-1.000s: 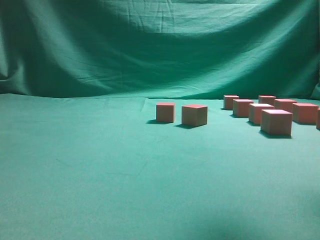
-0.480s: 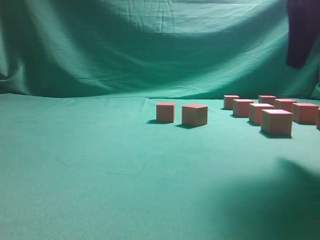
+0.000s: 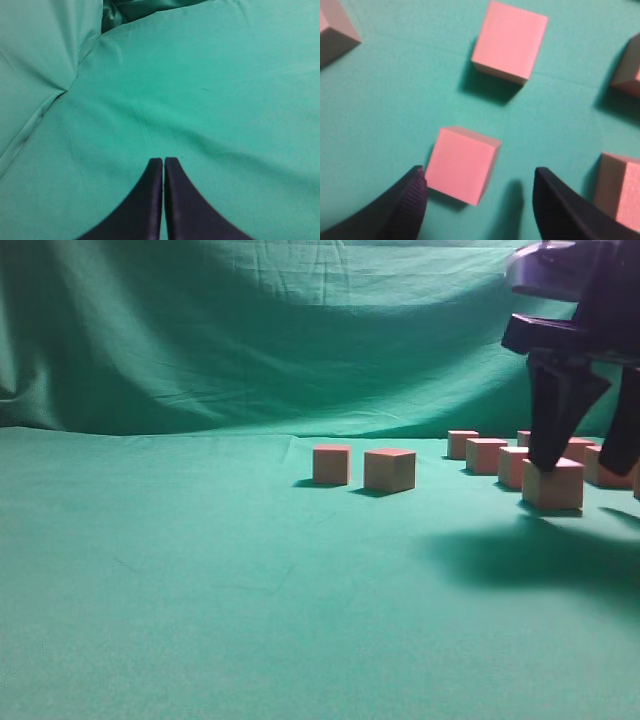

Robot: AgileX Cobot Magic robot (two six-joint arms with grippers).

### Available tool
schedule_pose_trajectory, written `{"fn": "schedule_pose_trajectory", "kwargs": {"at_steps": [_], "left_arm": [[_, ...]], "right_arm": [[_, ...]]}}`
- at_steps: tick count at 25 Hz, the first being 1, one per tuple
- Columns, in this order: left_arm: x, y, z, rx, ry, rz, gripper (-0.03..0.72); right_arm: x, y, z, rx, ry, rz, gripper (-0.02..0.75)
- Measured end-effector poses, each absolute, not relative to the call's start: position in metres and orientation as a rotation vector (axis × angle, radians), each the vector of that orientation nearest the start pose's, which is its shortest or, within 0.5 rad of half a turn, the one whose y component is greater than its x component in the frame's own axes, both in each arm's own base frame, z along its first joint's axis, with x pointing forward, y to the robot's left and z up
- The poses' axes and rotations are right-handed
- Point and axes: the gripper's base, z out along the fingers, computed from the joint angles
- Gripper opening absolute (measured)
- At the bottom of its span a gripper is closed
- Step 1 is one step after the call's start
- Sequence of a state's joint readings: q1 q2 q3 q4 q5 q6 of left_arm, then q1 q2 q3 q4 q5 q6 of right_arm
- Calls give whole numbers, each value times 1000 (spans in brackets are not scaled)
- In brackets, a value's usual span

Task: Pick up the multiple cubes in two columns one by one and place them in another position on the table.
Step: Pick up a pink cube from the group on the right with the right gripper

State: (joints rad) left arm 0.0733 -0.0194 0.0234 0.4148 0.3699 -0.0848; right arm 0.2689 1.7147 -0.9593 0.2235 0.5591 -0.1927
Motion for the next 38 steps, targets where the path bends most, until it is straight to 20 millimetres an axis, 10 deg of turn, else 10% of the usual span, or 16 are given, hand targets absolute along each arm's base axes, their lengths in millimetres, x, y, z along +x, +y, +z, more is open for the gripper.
{"fn": "schedule_pose_trajectory", "kwargs": {"at_steps": [30,35,38], "left_arm": [[51,17,176,109,1841,399,0],[51,17,176,109,1841,399,0],[51,17,176,109,1841,399,0]], "right_arm": [[322,103,166,-460,2754,267,467],[322,103,163,-465,2758,264,256],[323,103,163,-471,2755,261,260]]}}
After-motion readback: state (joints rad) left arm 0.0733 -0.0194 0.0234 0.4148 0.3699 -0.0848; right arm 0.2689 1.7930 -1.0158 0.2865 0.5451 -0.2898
